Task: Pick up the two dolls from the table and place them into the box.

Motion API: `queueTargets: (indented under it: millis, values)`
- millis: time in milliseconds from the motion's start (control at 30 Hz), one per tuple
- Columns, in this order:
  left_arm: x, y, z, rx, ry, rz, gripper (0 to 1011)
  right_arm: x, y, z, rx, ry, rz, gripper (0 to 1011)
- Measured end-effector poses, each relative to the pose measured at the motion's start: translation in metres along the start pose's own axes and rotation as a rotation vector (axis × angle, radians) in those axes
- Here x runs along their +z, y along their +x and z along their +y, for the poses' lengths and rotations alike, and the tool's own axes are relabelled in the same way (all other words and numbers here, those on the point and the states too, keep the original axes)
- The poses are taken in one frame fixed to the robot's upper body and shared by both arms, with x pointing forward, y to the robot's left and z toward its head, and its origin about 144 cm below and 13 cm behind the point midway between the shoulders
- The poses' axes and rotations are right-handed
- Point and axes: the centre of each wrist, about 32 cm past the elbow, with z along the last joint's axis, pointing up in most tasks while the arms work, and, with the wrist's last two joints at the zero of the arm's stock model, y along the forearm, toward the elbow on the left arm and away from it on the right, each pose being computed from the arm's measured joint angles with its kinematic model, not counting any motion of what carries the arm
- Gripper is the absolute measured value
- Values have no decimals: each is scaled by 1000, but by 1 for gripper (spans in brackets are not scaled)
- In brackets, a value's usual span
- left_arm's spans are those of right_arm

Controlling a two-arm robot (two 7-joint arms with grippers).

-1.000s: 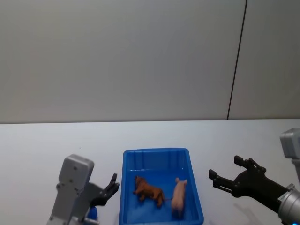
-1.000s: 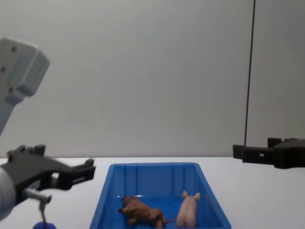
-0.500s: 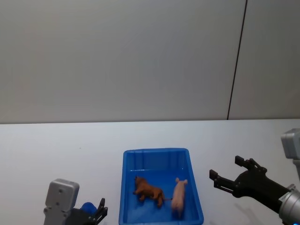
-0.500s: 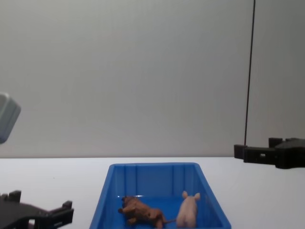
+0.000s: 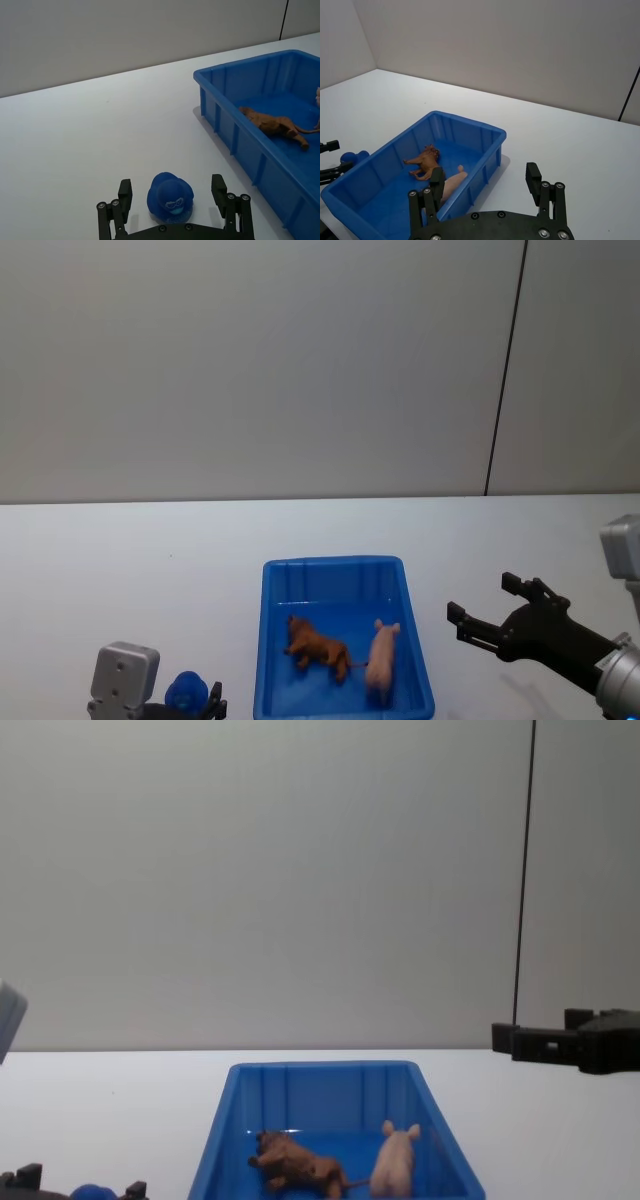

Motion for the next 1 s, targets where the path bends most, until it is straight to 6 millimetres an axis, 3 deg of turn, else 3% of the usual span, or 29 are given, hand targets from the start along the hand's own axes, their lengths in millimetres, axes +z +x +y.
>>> queueTargets:
  millis: [567,833,1000]
  values:
    - [-13,9,-18,-23,16,-1,1000,0,0,0,0,0,0,1001]
    - [-16,10,-20,-18,34,-1,834,0,0,0,0,0,0,1001]
    - [-16,11,-21,-16,39,-5,661,0,0,0,0,0,0,1001]
